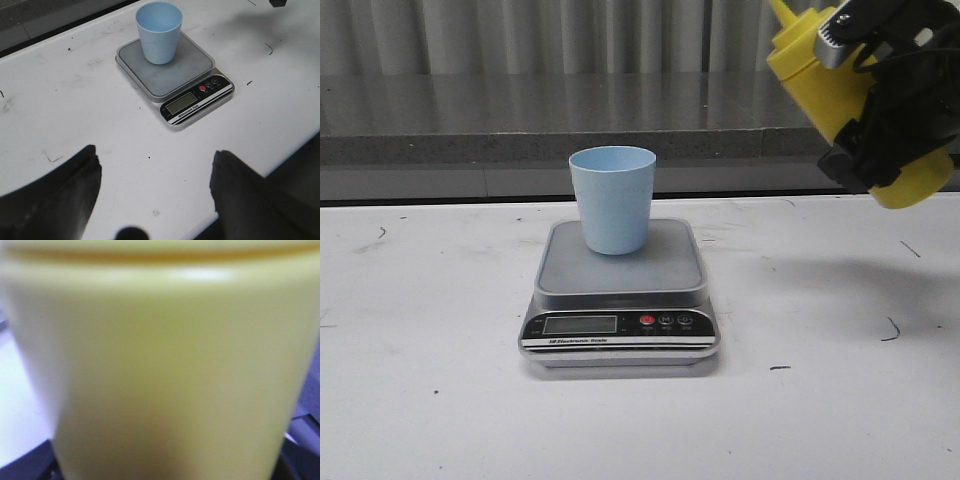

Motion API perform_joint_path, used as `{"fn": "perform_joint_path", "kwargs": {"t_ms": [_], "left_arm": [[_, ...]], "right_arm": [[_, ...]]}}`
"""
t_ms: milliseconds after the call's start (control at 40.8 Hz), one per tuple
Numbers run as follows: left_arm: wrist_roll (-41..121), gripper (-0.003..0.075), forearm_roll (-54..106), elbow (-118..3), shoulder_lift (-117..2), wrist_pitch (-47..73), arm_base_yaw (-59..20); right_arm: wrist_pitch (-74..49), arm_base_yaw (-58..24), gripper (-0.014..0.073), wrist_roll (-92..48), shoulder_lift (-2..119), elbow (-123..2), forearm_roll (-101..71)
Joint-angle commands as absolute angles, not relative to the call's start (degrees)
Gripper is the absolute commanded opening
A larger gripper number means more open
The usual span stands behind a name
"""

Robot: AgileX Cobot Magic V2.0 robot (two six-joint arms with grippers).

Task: Pour seasoning into cup on scale with both arms
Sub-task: 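Lift the yellow bottle and tilt its nozzle down toward the cup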

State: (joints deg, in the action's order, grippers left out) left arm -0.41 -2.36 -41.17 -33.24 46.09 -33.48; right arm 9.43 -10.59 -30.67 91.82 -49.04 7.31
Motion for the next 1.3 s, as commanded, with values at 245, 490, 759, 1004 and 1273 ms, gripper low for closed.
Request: {"fn": "perform_joint_path", "kwargs": {"t_ms": [245,490,759,1004,1273], "left_arm": [[-0.7,0.0461,-2.0,-42.7,-33.4,42.0,-33.9],[-0.7,0.0461,-2.0,-42.7,-33.4,42.0,-33.9],[-0.7,0.0461,-2.0,-42.7,-33.4,42.0,-33.9],[-0.7,0.0461,-2.0,-42.7,-33.4,42.0,-33.9],[-0.7,0.0461,-2.0,-42.7,-33.4,42.0,-33.9]], "right_arm": [[-1.0,-16.1,0.0328,-41.2,89.1,-62.9,11.5],[-10.1,-18.7,0.0328,-41.3,91.9,-70.3,22.6],[-16.9,-21.4,0.0328,-41.3,96.0,-76.6,34.7],[-21.0,-23.8,0.0328,-39.0,98.4,-77.9,47.4],[-25.4,-25.3,0.0328,-34.7,100.6,-79.8,57.5]]}}
